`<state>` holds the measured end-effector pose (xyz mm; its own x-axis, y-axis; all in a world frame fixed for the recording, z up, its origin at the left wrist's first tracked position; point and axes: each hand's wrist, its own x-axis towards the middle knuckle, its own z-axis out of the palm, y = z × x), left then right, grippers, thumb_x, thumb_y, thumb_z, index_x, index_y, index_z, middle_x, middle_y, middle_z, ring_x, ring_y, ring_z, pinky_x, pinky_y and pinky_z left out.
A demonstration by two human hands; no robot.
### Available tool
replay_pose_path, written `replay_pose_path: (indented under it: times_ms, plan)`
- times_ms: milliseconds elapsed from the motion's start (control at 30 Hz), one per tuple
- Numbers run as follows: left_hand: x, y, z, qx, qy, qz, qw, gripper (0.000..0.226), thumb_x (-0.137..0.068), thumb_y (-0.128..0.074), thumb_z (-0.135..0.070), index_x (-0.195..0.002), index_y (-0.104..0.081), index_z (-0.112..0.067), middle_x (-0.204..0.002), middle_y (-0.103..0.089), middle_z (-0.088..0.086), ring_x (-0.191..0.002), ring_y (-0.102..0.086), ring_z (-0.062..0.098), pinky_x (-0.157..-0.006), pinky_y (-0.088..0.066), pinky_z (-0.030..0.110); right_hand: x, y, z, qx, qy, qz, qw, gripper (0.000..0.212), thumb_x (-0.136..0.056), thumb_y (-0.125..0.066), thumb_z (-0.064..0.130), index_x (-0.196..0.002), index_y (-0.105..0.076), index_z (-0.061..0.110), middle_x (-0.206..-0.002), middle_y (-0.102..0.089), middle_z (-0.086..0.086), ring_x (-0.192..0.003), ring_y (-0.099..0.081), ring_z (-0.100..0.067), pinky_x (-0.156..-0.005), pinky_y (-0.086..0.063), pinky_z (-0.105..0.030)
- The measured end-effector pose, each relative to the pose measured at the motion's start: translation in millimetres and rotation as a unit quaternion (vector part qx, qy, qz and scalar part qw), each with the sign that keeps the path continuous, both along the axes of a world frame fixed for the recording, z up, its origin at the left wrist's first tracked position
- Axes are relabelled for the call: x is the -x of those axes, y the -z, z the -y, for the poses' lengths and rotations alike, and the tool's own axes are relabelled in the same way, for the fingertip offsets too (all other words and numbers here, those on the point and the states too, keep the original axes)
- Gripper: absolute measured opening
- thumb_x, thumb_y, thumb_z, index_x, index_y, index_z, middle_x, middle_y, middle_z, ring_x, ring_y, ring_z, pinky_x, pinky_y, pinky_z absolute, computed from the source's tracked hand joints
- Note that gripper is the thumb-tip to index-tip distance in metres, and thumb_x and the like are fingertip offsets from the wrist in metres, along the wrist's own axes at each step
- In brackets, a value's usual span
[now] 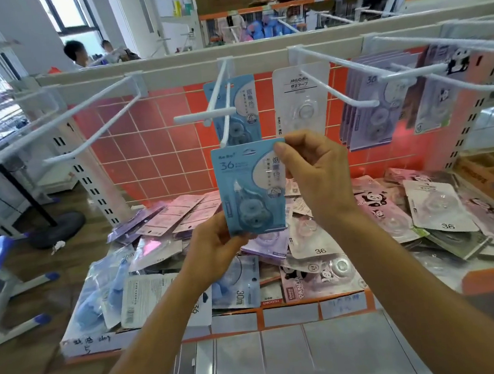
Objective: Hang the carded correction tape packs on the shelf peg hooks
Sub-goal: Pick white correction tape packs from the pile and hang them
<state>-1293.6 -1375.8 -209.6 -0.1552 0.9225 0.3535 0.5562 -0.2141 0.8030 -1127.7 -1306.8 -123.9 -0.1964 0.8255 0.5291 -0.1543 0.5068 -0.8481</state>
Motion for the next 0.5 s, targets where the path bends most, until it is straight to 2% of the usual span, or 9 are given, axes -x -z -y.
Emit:
replay_pose_path:
  times_ms: [200, 300, 400, 500]
  plan:
    - [6.4, -3.2, 16.4, 0.007, -0.037, 0.009, 0.999, 0.023, -0.083, -0.07, -0.004, -0.094, -0.067, -0.023, -0.088, -0.069, -0.018, -0.085, -0.069, 0.006, -0.074, -0.056, 0.018, 1.2, -5.7, 18.6, -0.03, -0.079, -0.034, 0.996, 0.006, -0.083, -0.061, 0.016, -0.078, -0.063, 0.02, -0.071, -0.066, 0.015, -0.069, -0.062, -0.005, -0.059, -0.049, -0.019]
    - [7.0, -11.0, 23.2, -0.028, -0.025, 0.003, 0.999, 0.032, -0.082, -0.069, 0.003, -0.091, -0.065, -0.027, -0.084, -0.068, -0.025, -0.081, -0.067, -0.002, -0.067, -0.053, 0.011, 4.2, -9.7, 23.7, -0.056, -0.102, -0.061, 0.991, 0.007, -0.084, -0.062, 0.013, -0.079, -0.062, 0.017, -0.07, -0.065, 0.015, -0.066, -0.06, -0.003, -0.059, -0.048, -0.018]
    - [7.9, -17.9, 27.8, -0.056, -0.023, -0.003, 0.998, 0.032, -0.081, -0.068, 0.006, -0.09, -0.067, -0.025, -0.08, -0.069, -0.03, -0.08, -0.067, -0.002, -0.065, -0.05, 0.008, 6.5, -14.4, 27.4, -0.07, -0.116, -0.083, 0.987, 0.01, -0.085, -0.061, 0.009, -0.079, -0.062, 0.017, -0.069, -0.065, 0.015, -0.066, -0.06, -0.002, -0.059, -0.048, -0.018]
    - [7.6, -22.6, 31.6, -0.06, -0.025, 0.0, 0.998, 0.038, -0.08, -0.067, 0.008, -0.086, -0.066, -0.029, -0.079, -0.068, -0.032, -0.079, -0.067, -0.001, -0.065, -0.051, 0.008, 8.1, -17.8, 29.2, -0.08, -0.114, -0.091, 0.986, 0.005, -0.085, -0.063, 0.016, -0.08, -0.062, 0.018, -0.072, -0.065, 0.014, -0.069, -0.061, -0.007, -0.06, -0.052, -0.026]
